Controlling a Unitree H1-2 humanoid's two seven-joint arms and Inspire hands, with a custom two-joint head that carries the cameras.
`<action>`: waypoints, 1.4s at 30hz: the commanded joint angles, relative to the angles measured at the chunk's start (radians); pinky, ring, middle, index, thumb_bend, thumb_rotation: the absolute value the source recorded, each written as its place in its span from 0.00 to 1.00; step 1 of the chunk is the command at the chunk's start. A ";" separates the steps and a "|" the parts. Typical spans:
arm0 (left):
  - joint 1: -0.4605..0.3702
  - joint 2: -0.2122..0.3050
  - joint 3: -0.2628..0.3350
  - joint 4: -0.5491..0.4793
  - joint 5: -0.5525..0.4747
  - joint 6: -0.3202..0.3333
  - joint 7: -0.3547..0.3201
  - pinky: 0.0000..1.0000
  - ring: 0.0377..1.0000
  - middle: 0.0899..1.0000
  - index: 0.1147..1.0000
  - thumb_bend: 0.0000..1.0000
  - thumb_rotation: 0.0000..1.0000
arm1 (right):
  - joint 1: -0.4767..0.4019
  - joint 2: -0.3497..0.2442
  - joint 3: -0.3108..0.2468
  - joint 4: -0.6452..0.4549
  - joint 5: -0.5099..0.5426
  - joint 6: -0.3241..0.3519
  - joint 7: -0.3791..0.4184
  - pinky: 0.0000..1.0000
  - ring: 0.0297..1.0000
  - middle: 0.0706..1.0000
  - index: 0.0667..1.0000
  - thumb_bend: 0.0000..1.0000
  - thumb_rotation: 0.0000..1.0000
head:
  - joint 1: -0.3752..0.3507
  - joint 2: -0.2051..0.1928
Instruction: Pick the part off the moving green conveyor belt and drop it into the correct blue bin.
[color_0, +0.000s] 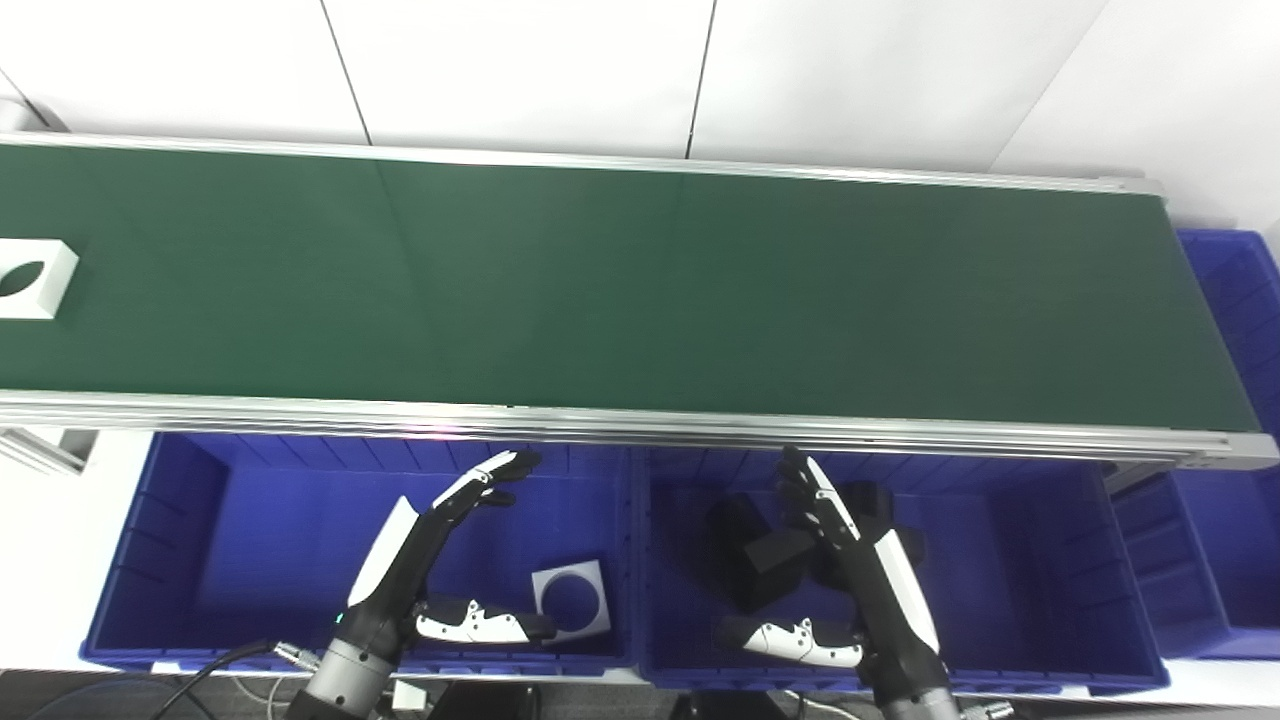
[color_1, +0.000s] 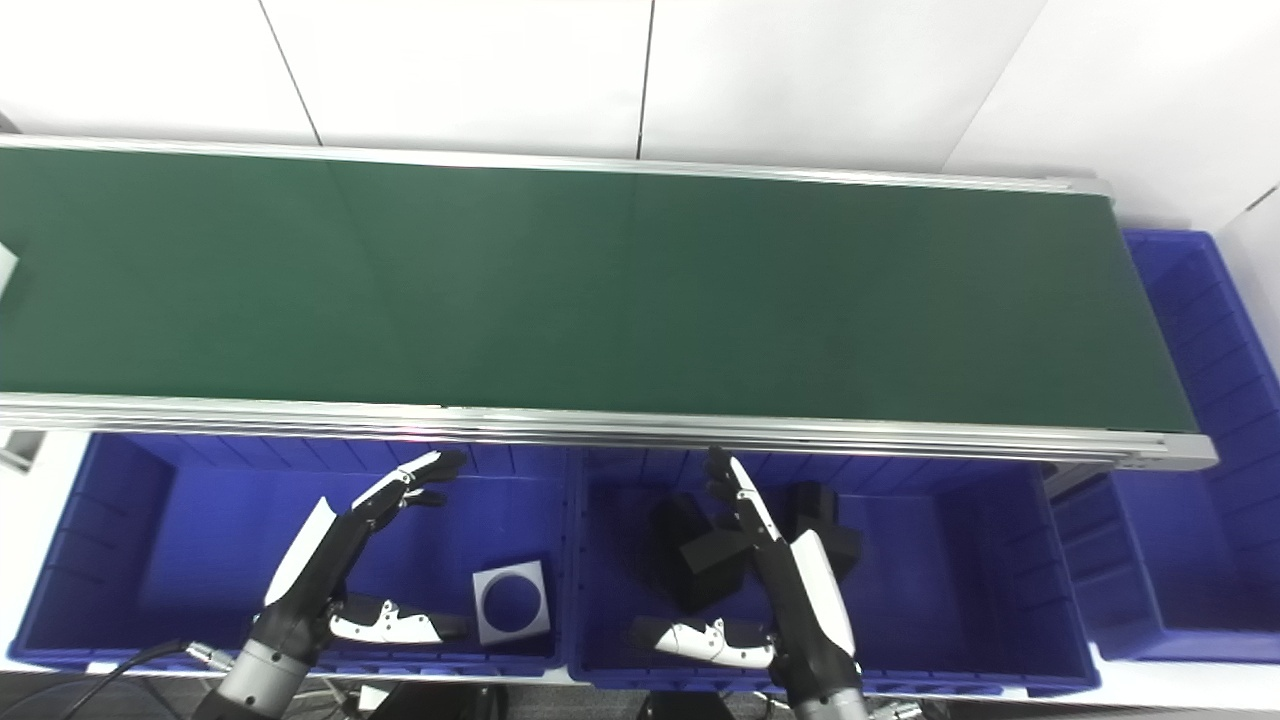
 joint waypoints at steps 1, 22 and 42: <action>-0.013 0.018 0.000 -0.014 0.019 -0.025 0.027 0.74 0.83 0.87 0.82 0.95 0.42 | 0.004 0.003 -0.001 -0.030 0.005 -0.009 -0.009 0.78 0.88 0.92 0.97 0.89 0.41 | 0.000 0.001; -0.018 0.015 -0.014 -0.011 0.016 -0.025 0.039 0.74 0.83 0.87 0.82 0.95 0.42 | 0.004 -0.001 -0.006 -0.027 0.012 -0.011 -0.007 0.78 0.88 0.91 0.96 0.89 0.40 | 0.008 -0.003; -0.039 0.026 0.019 -0.055 0.041 -0.025 0.097 0.68 0.75 0.79 0.75 1.00 0.39 | -0.021 -0.043 -0.038 0.093 0.069 -0.146 -0.030 0.84 0.91 0.95 0.99 0.83 0.31 | 0.425 -0.173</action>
